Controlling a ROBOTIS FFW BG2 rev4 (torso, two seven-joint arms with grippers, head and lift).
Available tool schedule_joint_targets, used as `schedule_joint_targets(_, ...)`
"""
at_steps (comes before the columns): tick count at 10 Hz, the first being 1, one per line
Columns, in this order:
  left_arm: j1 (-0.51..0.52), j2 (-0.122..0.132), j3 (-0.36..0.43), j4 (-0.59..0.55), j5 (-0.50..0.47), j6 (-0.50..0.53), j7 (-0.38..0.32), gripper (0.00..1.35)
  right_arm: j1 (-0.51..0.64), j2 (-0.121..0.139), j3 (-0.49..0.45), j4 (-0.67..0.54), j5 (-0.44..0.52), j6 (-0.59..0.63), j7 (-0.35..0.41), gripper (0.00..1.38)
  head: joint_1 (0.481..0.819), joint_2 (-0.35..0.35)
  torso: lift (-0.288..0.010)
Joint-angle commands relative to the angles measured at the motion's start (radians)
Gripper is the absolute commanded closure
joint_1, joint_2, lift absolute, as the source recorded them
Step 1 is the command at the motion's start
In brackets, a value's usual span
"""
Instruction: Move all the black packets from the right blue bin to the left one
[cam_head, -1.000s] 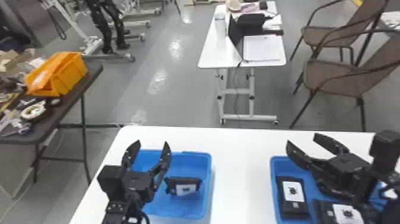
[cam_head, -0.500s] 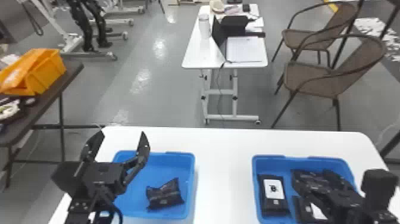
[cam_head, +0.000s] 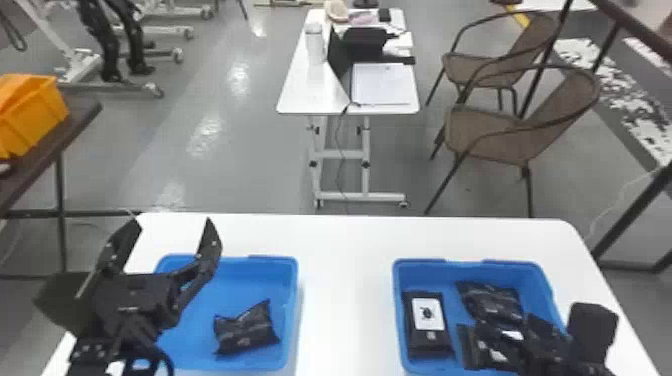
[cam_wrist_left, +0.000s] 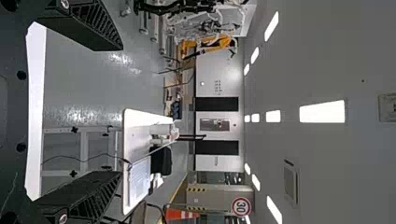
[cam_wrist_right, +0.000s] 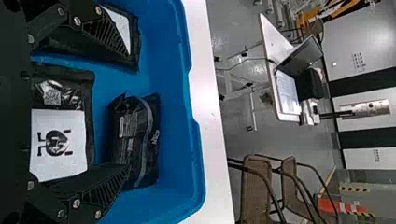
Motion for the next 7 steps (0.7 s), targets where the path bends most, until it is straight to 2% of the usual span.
schedule_joint_targets(1, 0.0, -0.003, -0.005, 0.0, 0.008, 0.009, 0.0, 0.07, -0.048, -0.002, -0.028, 0.083, 0.012, -0.036, -0.002, 0.22, 0.695, 0.029, 0.0)
schedule_joint_targets(4, 0.0, -0.003, -0.005, 0.0, 0.011, 0.022, -0.005, 0.07, -0.108, 0.0, -0.02, 0.171, -0.017, -0.045, -0.046, 0.23, 0.695, -0.014, 0.0)
schedule_joint_targets(7, -0.005, -0.003, 0.0, 0.0, 0.017, 0.036, -0.018, 0.07, -0.192, -0.011, 0.038, 0.28, -0.012, -0.051, -0.04, 0.22, 0.695, 0.004, 0.0)
